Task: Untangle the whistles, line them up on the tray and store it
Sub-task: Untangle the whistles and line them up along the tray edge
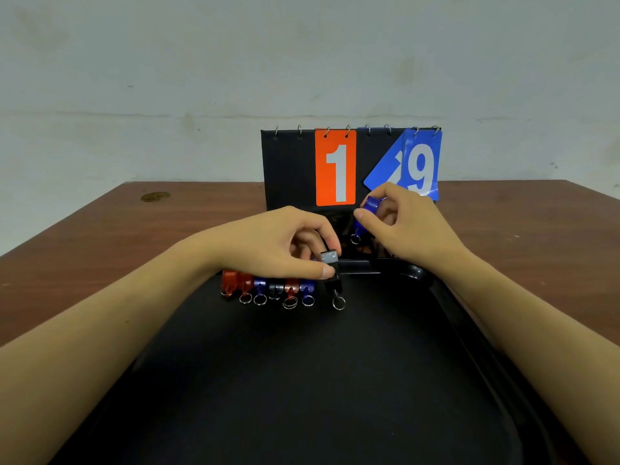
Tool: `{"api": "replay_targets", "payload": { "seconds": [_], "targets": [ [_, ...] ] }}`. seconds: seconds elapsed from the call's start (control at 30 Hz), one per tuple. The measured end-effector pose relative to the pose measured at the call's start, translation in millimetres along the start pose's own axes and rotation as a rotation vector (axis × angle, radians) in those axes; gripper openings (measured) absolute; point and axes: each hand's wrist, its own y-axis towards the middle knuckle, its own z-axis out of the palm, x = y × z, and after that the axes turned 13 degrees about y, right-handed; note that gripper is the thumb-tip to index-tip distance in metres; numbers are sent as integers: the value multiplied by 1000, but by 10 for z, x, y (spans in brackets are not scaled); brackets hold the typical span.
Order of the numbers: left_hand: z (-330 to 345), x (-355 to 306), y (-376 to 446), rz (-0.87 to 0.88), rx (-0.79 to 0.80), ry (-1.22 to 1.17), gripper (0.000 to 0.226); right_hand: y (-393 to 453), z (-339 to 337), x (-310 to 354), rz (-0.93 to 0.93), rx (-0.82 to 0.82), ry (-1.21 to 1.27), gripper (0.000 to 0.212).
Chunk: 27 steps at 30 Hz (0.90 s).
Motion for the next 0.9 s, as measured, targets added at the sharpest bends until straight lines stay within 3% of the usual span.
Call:
{"api": "replay_targets", "payload": {
  "seconds": [0.53,0.9],
  "targets": [
    [34,9,34,-3,-20,19,25,-4,-26,6,-15,-3,-3,25],
    [76,78,54,18,-70,154,27,-3,-42,22,-15,9,-20,25]
  ]
}}
